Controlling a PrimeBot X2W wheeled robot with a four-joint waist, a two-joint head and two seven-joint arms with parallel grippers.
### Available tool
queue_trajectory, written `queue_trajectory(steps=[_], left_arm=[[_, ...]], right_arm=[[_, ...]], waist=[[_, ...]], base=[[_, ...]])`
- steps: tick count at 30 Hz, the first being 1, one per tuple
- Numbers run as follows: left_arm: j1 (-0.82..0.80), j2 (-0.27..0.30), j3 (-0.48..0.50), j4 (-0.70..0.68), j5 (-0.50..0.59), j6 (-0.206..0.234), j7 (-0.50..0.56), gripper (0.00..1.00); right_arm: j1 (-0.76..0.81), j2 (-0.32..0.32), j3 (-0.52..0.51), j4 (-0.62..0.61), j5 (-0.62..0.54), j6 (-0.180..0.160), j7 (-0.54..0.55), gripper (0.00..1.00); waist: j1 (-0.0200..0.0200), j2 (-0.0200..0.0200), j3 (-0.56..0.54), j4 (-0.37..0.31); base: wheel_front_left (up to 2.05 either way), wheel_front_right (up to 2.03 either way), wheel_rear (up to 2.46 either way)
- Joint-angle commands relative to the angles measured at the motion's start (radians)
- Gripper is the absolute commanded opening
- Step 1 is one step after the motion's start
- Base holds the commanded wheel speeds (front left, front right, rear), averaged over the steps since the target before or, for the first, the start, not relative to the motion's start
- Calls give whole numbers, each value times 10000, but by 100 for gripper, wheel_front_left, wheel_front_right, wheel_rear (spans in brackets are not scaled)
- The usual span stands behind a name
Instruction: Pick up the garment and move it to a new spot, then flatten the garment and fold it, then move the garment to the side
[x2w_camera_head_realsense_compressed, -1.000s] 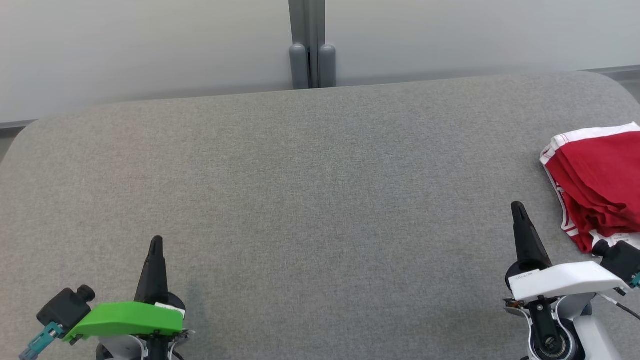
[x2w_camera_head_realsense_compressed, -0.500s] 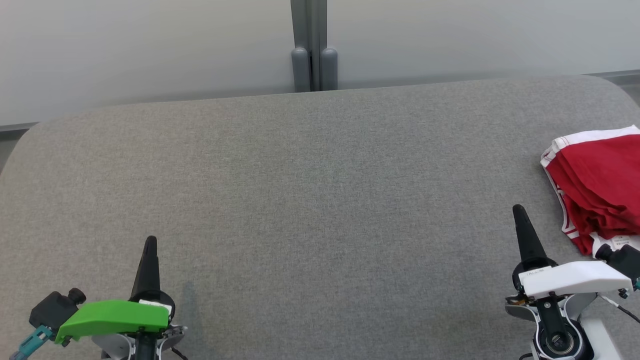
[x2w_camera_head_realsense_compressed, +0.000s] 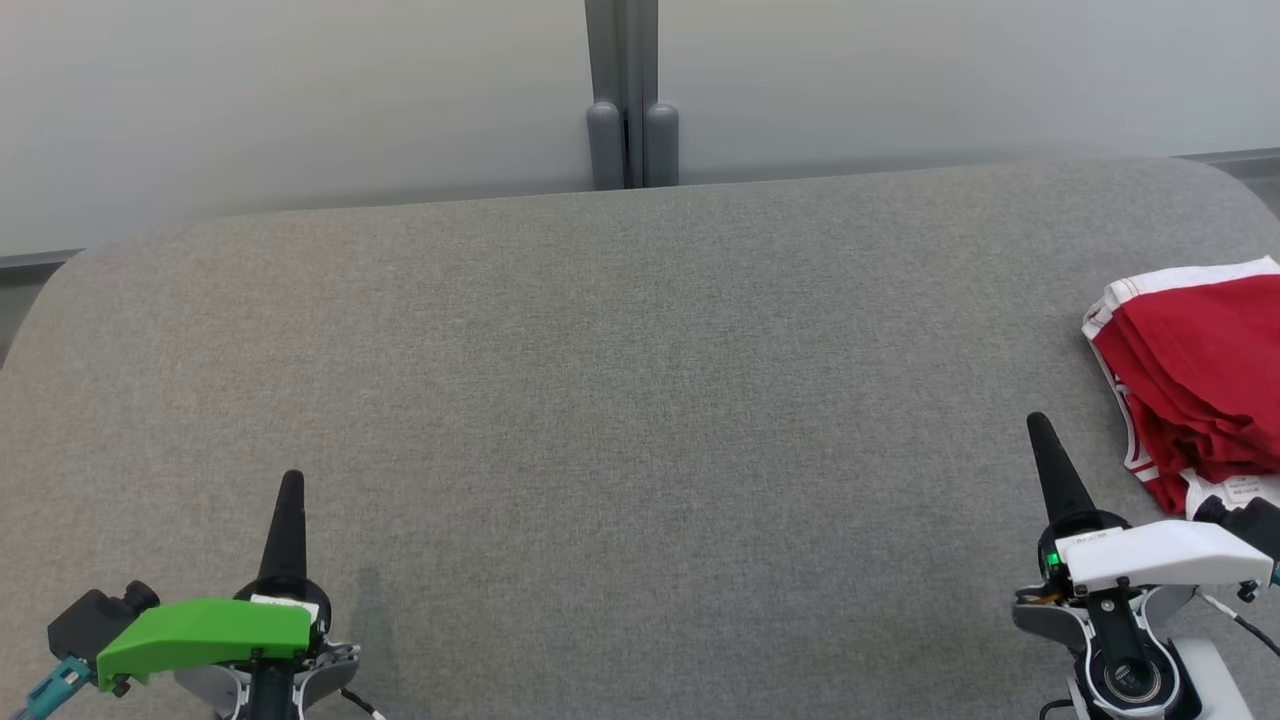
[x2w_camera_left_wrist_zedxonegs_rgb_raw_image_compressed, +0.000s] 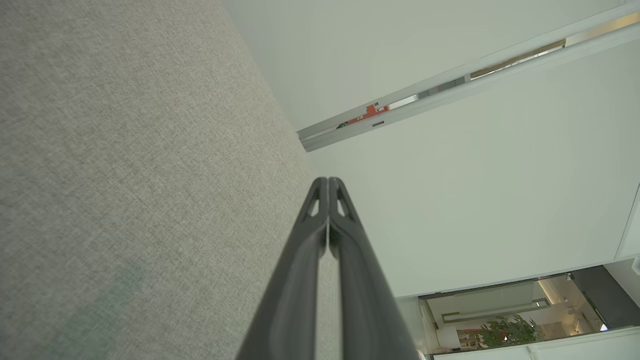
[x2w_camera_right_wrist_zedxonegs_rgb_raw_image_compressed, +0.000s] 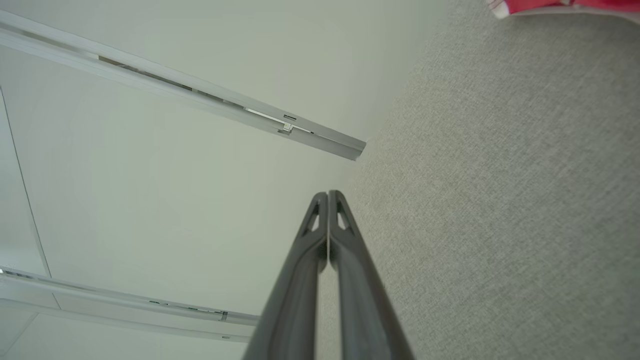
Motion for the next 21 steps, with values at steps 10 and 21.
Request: queue_trajectory(steps=[10,21], left_arm=[[-276,55,229,1,-980,-87,288,0],[-323,42,403,64,-1796,-113,541,0]], right_arm=[[-171,-49,-141,101,1092,-6,299,0],[-202,-34,-249,231,2013,-6,562,0]], waist=[[0,0,-69,31],[0,0,-142,63]], base=[[0,0,0],[0,0,0]])
